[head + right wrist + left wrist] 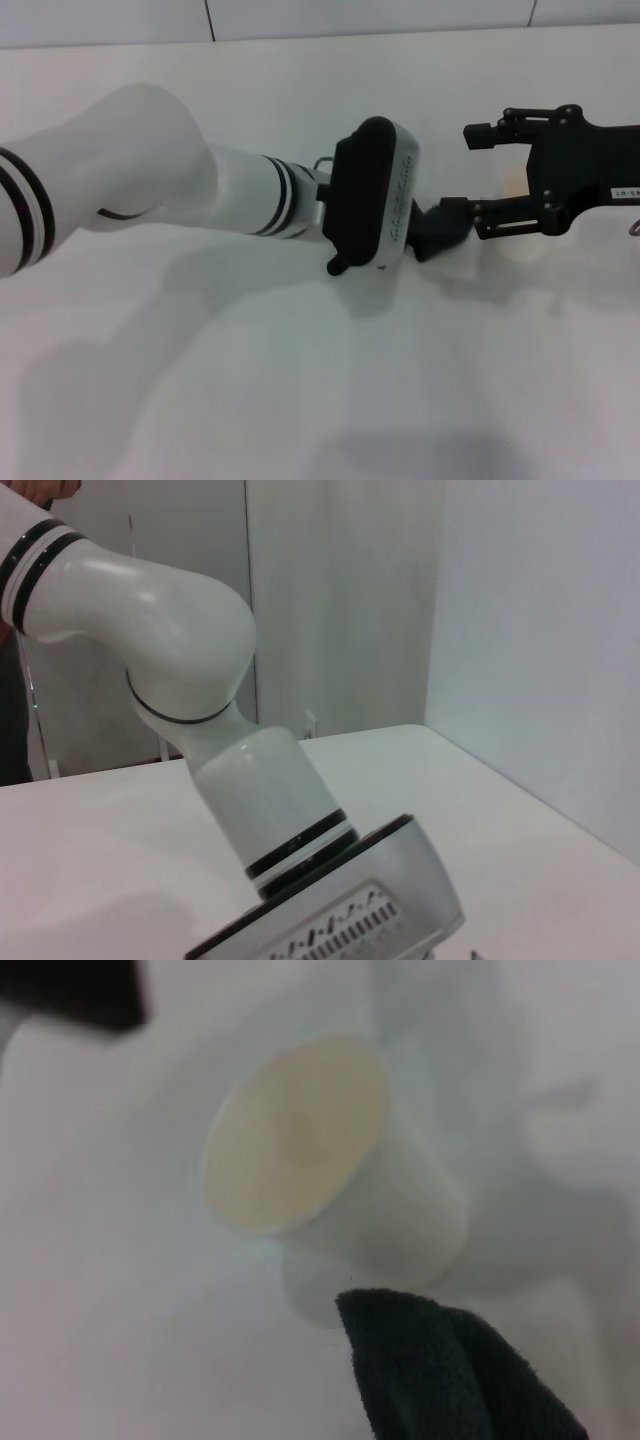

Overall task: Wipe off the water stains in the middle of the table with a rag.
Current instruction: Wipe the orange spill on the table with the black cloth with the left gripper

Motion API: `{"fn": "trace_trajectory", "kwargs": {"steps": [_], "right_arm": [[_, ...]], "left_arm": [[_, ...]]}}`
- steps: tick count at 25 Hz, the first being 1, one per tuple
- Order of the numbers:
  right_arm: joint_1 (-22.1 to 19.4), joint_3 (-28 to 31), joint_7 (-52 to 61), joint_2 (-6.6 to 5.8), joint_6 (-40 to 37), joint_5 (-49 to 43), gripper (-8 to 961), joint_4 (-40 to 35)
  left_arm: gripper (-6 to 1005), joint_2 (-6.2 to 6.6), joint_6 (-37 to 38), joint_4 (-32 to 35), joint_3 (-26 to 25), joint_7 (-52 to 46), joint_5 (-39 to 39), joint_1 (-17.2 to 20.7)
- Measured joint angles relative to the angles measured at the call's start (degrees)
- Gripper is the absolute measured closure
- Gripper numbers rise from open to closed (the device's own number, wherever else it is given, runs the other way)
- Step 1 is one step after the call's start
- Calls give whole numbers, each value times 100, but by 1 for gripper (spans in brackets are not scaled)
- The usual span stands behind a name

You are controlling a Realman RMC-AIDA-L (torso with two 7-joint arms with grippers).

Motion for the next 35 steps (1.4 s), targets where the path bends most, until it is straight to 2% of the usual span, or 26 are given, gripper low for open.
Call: {"fn": "trace_trajectory", "kwargs": {"steps": [9, 18, 29, 35], "right_arm": [[0, -27, -11, 0, 48, 5, 129, 25], [9, -47, -3, 0, 55, 12, 129, 35], [-6, -82, 0, 0, 55, 33, 129, 30], [-8, -83, 0, 0, 55, 34, 129, 23]], "left_arm": [[904, 49, -460, -274, -58, -3, 1, -15], [906, 25, -504, -223, -113, 244, 52, -8], [907, -9, -87, 217, -71, 261, 29, 49], [905, -6, 253, 235, -68, 263, 13, 73]]}}
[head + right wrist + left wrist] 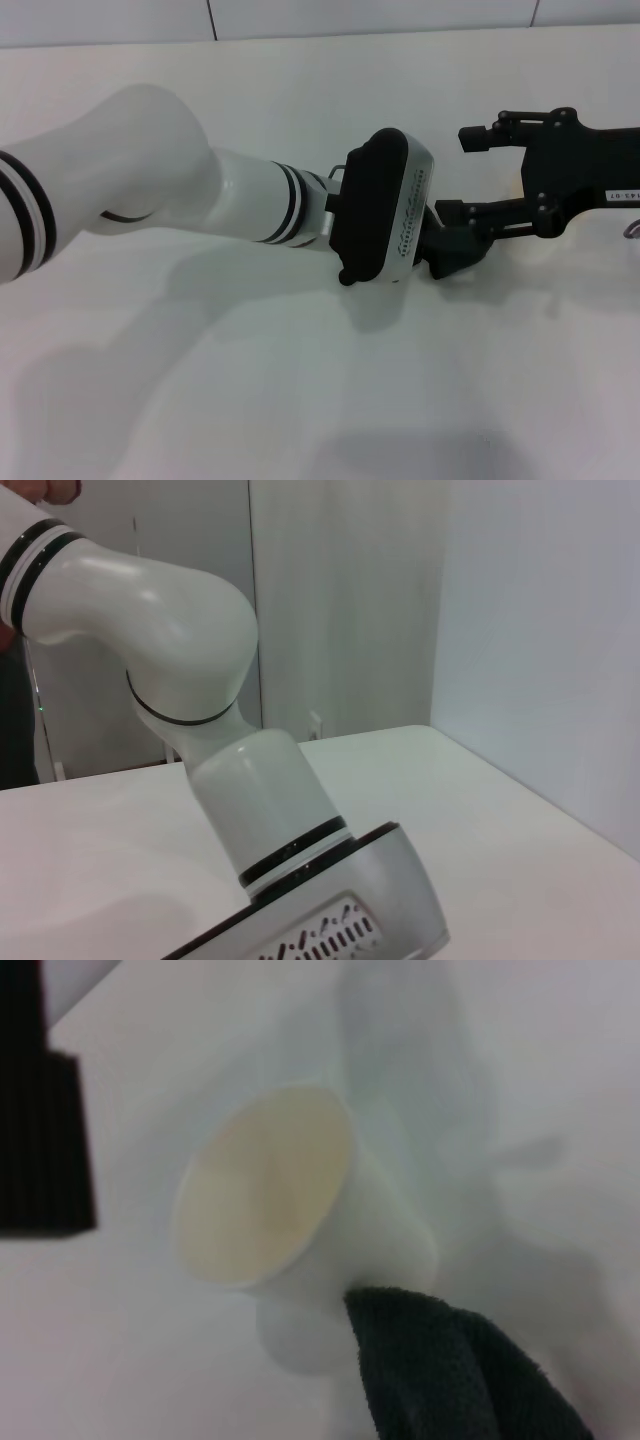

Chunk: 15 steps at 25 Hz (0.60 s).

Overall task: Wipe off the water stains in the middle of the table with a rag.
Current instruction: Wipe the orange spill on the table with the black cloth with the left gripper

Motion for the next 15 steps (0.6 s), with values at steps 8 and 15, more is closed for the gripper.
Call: {"fn": "trace_trajectory", "kwargs": {"steps": [8, 15], "right_arm": [[-1, -6, 0, 0, 5, 0, 129, 0], [0, -13, -22, 0, 9, 33, 128, 24]], "left_arm": [[903, 13, -122, -139, -57, 10, -30, -10], [901, 52, -537, -296, -376, 118, 3, -67]]}}
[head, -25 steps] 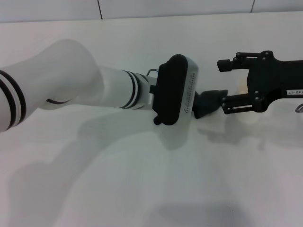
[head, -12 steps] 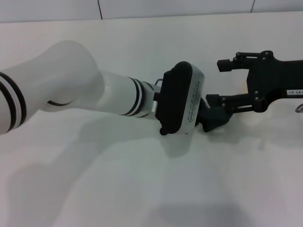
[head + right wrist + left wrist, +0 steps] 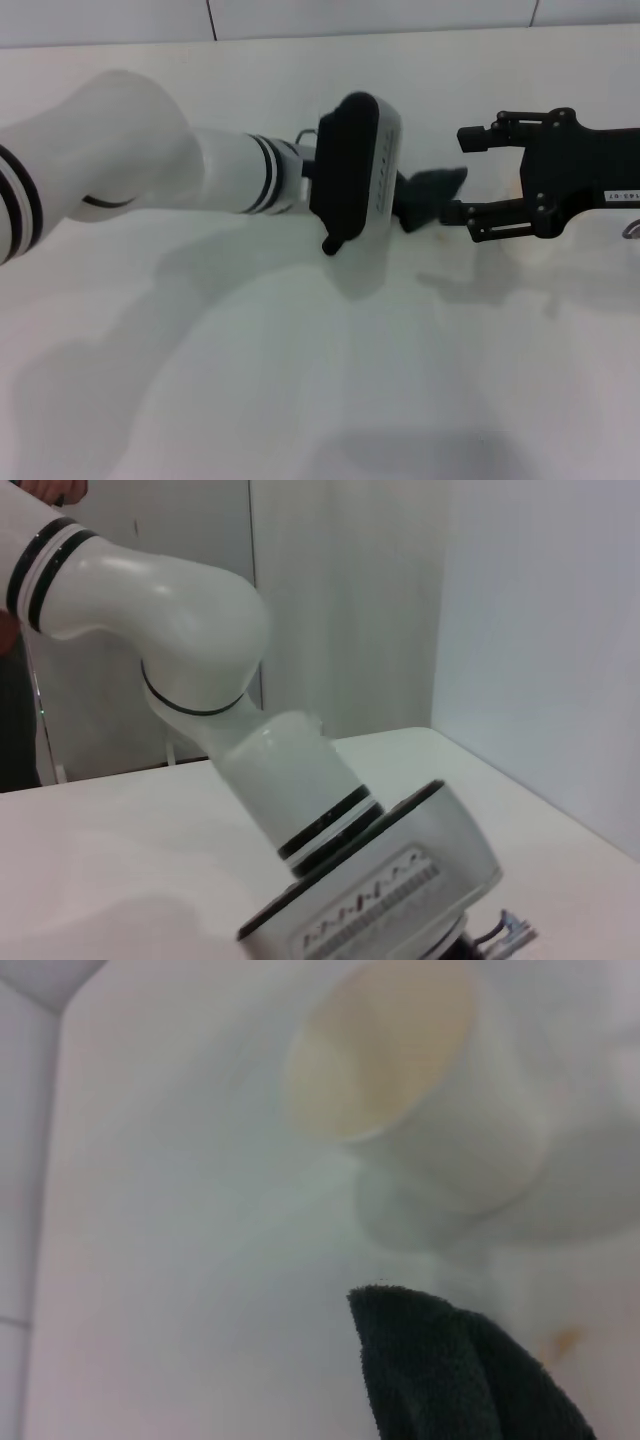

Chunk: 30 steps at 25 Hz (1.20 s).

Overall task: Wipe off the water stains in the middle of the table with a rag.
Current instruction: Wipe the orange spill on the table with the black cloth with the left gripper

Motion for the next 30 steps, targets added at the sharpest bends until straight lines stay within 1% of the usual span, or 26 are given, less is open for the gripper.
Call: {"fn": "trace_trajectory", "kwargs": {"steps": [1, 2, 5, 11, 21, 25, 30], "right_arm": [[0, -3, -4, 0, 0, 1, 128, 3], [0, -5, -4, 0, 0, 2, 128, 5], [0, -5, -3, 0, 0, 4, 128, 7], [0, -5, -5, 0, 0, 8, 128, 13], [0, -4, -14, 0, 17, 10, 129, 28], [10, -30, -14, 0, 38, 10, 129, 27], [10, -64, -14, 0, 66, 10, 129, 21]], "left_arm": [[900, 0, 0, 0, 0, 0, 0, 0], [900, 8, -30, -18, -154, 57, 8, -1], [899, 8, -33, -31, -230, 163, 5, -2], [897, -50, -10, 45, -193, 337, -6, -10], [894, -52, -40, 49, -174, 340, -21, -16], [893, -52, -40, 67, -103, 346, -51, -16], [892, -52, -38, 105, 158, 432, -393, -31]]}}
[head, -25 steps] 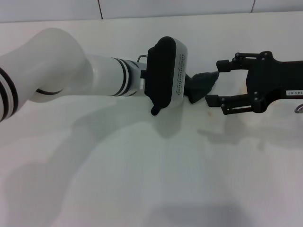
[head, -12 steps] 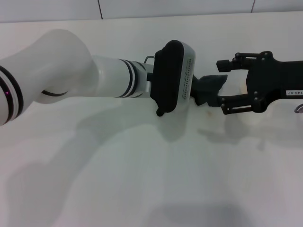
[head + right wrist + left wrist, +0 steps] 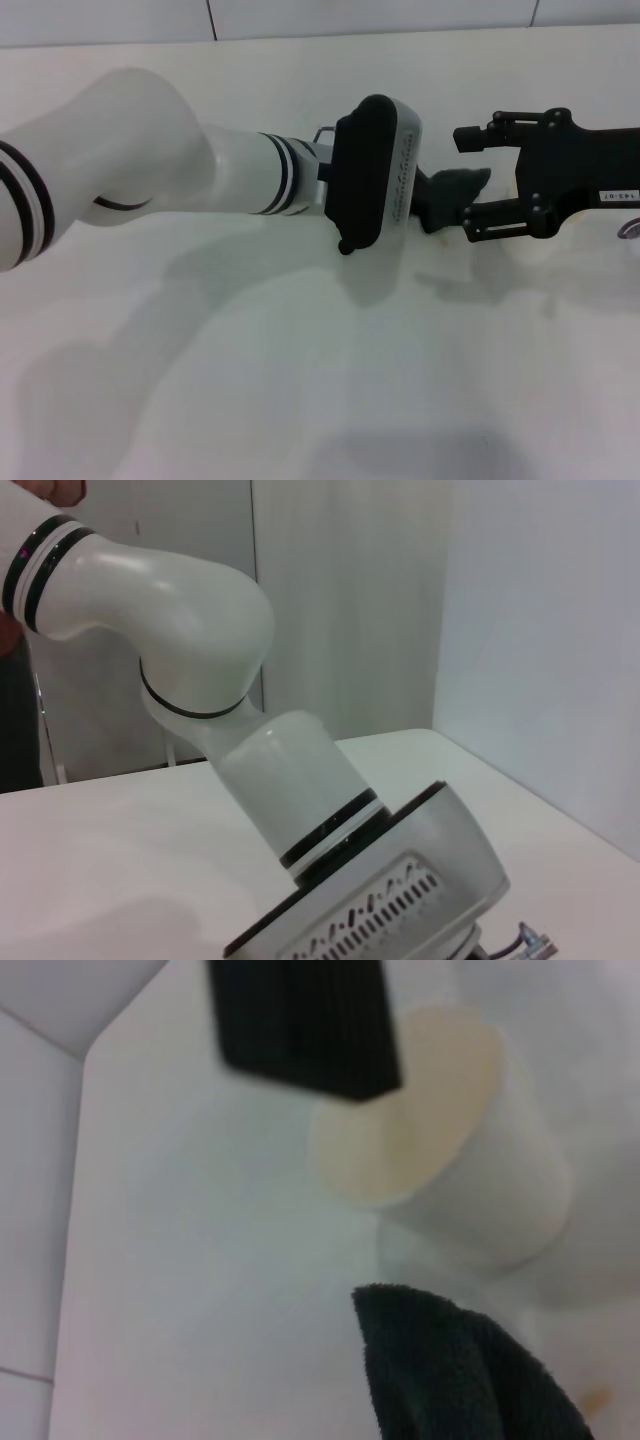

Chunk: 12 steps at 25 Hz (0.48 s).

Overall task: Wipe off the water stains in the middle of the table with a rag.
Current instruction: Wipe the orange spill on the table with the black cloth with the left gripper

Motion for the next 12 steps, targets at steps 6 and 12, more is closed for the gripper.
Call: {"fn": "trace_trajectory", "kwargs": {"steps": [6, 12], "right_arm": [[0, -2, 0, 0, 10, 0, 129, -8], [17, -3, 0, 0, 18, 1, 129, -12]], "left_arm": [[890, 0, -4, 22, 432, 79, -355, -14], [888, 0, 45, 78, 517, 48, -378, 19]]}}
